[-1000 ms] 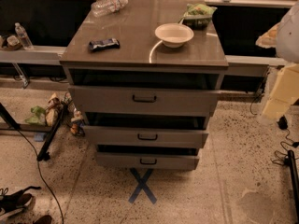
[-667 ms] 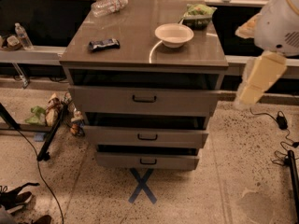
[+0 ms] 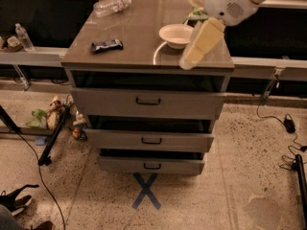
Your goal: Place rxbar blueberry into paper bowl
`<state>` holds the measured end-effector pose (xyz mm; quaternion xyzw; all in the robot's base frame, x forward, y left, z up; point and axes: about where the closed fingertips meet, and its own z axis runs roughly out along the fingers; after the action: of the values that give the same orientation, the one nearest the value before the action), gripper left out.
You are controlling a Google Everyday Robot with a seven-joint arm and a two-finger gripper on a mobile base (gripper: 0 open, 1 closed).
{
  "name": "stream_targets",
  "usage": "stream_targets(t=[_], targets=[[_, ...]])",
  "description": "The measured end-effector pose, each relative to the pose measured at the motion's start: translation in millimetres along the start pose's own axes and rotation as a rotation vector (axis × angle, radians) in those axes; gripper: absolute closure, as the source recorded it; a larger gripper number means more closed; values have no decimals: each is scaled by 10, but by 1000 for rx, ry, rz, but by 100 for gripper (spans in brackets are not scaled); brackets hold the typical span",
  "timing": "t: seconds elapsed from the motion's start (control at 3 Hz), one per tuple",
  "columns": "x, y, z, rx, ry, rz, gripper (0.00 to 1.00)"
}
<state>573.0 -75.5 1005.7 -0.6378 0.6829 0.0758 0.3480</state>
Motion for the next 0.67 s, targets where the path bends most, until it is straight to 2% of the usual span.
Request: stream_targets(t=[0.33,0.67], targets=[[-325,-376,356,21,-96,88,0],[-304,-332,340,16,-87,76,0]])
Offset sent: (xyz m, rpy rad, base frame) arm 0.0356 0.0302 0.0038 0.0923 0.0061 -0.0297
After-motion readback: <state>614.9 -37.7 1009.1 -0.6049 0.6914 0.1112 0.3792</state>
